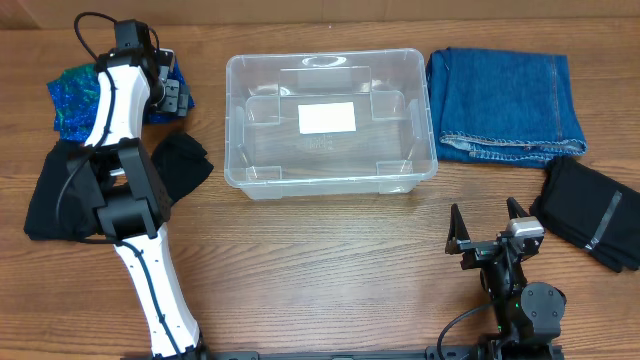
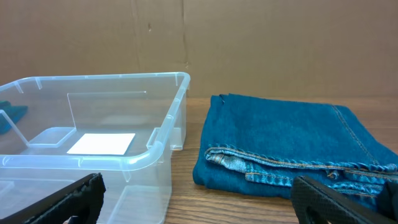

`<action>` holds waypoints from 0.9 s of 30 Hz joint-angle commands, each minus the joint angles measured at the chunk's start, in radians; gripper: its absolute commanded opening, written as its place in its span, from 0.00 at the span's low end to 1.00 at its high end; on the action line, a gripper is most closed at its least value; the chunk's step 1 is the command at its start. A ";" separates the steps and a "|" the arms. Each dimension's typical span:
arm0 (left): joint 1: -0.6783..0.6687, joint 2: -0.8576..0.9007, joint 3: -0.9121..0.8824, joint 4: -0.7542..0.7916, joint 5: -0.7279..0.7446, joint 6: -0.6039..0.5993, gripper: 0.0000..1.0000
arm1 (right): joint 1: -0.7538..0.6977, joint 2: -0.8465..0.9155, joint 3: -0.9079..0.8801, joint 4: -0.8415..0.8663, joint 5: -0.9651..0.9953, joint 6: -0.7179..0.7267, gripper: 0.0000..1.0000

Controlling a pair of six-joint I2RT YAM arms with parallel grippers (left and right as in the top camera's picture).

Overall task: Pack container
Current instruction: 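Reach left gripper to the sparkly blue-green cloth and grasp it, then lift the blue-green cloth with left gripper and lay it in the bin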

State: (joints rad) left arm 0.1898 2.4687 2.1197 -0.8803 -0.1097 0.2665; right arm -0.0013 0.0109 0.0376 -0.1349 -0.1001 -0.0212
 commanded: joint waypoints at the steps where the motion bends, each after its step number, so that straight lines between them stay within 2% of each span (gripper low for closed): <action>1: 0.009 0.013 -0.018 0.010 -0.015 0.013 0.84 | -0.006 -0.008 -0.004 0.003 0.002 0.007 1.00; 4: 0.009 0.013 -0.026 0.016 -0.055 -0.049 0.67 | -0.006 -0.008 -0.004 0.003 0.002 0.007 1.00; 5: 0.009 0.013 -0.042 0.016 -0.055 -0.074 0.57 | -0.006 -0.008 -0.004 0.003 0.002 0.007 1.00; 8: 0.008 0.013 -0.106 0.048 -0.055 -0.111 0.45 | -0.006 -0.008 -0.004 0.003 0.002 0.007 1.00; 10: 0.008 0.013 -0.158 0.077 -0.055 -0.111 0.33 | -0.006 -0.008 -0.004 0.003 0.002 0.007 1.00; 12: 0.008 0.013 -0.169 0.086 -0.055 -0.118 0.08 | -0.006 -0.008 -0.004 0.003 0.002 0.007 1.00; 13: 0.008 0.010 -0.159 0.084 -0.055 -0.132 0.04 | -0.006 -0.008 -0.004 0.003 0.002 0.007 1.00; 15: 0.006 0.003 -0.101 0.043 -0.046 -0.179 0.04 | -0.006 -0.008 -0.004 0.003 0.002 0.007 1.00; 18: 0.005 -0.008 0.085 -0.079 0.066 -0.224 0.04 | -0.006 -0.008 -0.004 0.003 0.002 0.007 1.00; 20: 0.006 -0.018 0.277 -0.195 0.175 -0.245 0.04 | -0.006 -0.008 -0.004 0.003 0.002 0.007 1.00; 23: 0.005 -0.027 0.561 -0.355 0.230 -0.248 0.04 | -0.006 -0.008 -0.004 0.003 0.002 0.007 1.00; 27: 0.005 -0.031 0.809 -0.531 0.306 -0.244 0.04 | -0.006 -0.008 -0.004 0.003 0.002 0.007 1.00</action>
State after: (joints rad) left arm 0.1921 2.4596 2.7880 -1.3479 0.1101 0.0311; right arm -0.0013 0.0113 0.0372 -0.1352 -0.1001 -0.0212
